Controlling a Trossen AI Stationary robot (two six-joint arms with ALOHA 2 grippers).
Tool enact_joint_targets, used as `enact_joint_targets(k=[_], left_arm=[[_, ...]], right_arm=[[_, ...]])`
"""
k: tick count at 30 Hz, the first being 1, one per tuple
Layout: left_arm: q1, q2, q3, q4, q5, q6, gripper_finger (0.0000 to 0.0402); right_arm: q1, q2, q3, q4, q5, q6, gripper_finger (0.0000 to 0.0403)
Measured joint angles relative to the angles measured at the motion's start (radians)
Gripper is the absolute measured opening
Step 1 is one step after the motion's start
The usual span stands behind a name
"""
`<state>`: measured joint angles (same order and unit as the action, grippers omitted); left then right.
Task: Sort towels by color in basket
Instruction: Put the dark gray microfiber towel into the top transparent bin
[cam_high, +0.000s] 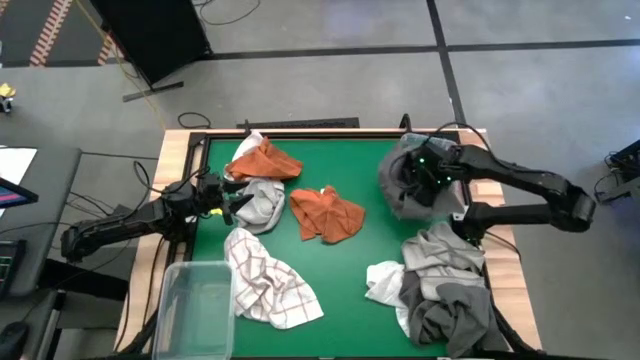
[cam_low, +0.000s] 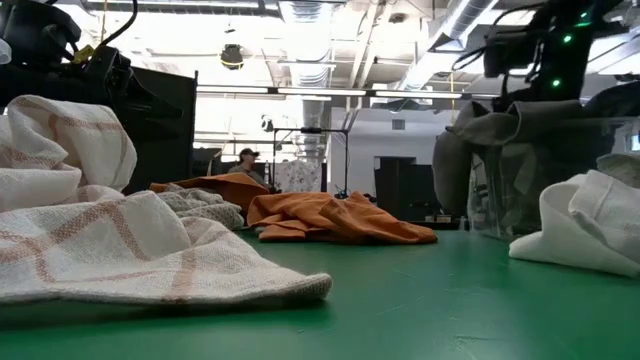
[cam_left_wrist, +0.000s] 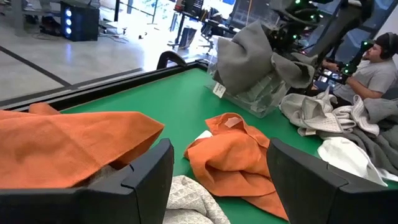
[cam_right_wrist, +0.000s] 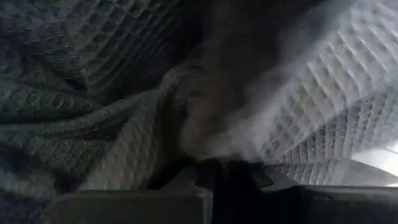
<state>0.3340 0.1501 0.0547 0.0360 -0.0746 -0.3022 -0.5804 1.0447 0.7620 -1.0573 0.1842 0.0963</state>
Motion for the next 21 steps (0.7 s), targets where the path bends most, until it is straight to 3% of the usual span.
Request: enact_joint_targets(k=[11,15,21], left_arm=[[0.000,0.000,0.000,0.000,0.000,0.002,0.0245],[0.000,0.000,0.000,0.000,0.000,0.002,0.0245],[0.000,0.000,0.000,0.000,0.000,0.002,0.0245]], right_arm=[[-0.039,0.294,0.002,0.011,-0.124,-0.026,0.0064],[-0.040,0.351,0.003,-0.011,-0.125,-0.026,0.0114],[-0.046,0.351,0.057,-0.112,-0.129,0.003,0.0220]])
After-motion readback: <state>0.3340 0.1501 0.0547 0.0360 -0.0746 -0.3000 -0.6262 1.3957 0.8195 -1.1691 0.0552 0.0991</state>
